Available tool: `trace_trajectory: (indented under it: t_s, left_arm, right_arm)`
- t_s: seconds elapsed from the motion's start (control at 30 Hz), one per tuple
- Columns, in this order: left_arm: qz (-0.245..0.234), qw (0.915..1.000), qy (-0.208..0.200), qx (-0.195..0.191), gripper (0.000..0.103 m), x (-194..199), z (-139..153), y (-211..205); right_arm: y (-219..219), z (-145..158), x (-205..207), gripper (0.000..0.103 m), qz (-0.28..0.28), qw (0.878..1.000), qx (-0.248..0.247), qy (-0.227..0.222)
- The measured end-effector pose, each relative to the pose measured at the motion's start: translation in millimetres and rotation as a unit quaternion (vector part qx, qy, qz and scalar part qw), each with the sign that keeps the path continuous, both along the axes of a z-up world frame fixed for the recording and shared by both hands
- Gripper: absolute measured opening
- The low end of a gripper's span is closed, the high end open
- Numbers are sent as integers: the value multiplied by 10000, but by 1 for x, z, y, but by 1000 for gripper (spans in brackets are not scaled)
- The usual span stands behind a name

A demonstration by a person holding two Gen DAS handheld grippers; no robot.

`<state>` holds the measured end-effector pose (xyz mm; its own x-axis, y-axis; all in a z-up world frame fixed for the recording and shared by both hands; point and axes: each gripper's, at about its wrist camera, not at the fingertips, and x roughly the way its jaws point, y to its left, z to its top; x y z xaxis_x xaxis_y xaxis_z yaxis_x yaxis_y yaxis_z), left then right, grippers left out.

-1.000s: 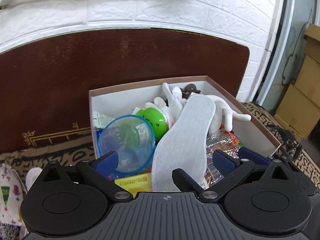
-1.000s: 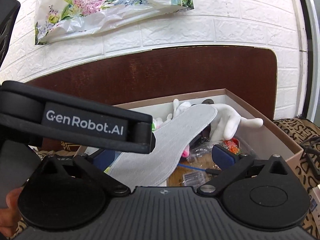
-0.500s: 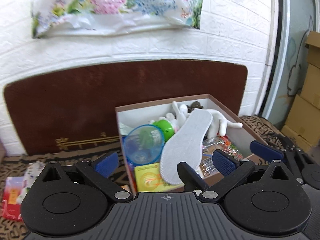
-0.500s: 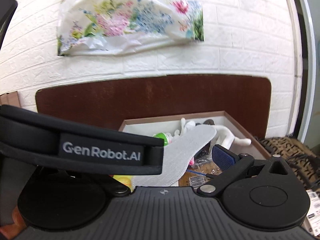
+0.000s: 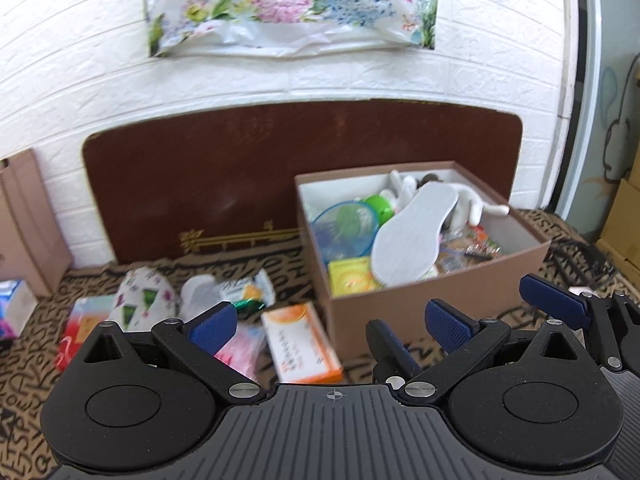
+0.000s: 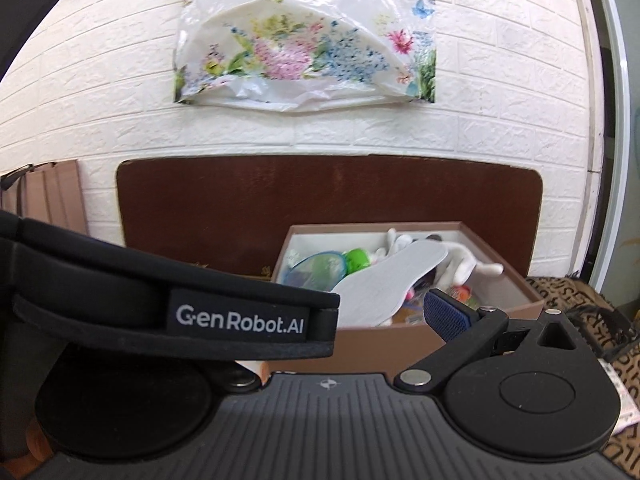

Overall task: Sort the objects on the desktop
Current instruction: 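Open the left gripper to drop the insole and withdraw, then move the left gripper down to the clear red-printed plastic bag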

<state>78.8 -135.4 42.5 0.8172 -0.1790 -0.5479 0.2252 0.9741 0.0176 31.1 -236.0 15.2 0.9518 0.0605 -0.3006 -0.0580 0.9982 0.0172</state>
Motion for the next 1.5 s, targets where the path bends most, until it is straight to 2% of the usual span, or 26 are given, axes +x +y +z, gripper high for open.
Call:
trace_trajectory:
  t_s: [0.3, 0.8, 0.9, 1.1, 1.27, 1.4, 1.5]
  left_arm:
    - [321, 9992, 136, 169, 103, -26, -17, 33]
    - [408, 9988, 284, 37, 103, -31, -34, 59]
    - [411, 9974, 525, -259, 103, -26, -49, 76]
    - [550, 9861, 1255, -940, 103, -1, -81, 113]
    - [596, 9881, 1170, -795, 103, 13, -94, 116]
    - [645, 9855, 1267, -922, 101, 30, -97, 124]
    - [629, 9836, 1385, -970, 98, 42, -102, 125]
  right_arm:
    - [30, -13, -24, 103, 307, 9991, 90, 269]
    - [56, -24, -32, 103, 468, 9980, -84, 407]
    - [60, -33, -30, 103, 643, 9968, -113, 469]
    - [66, -56, -14, 103, 845, 9936, -34, 751]
    - [71, -71, 0, 103, 969, 9909, -31, 935]
    - [72, -82, 13, 103, 839, 9904, -217, 1081]
    - [66, -89, 20, 103, 745, 9902, -118, 1179]
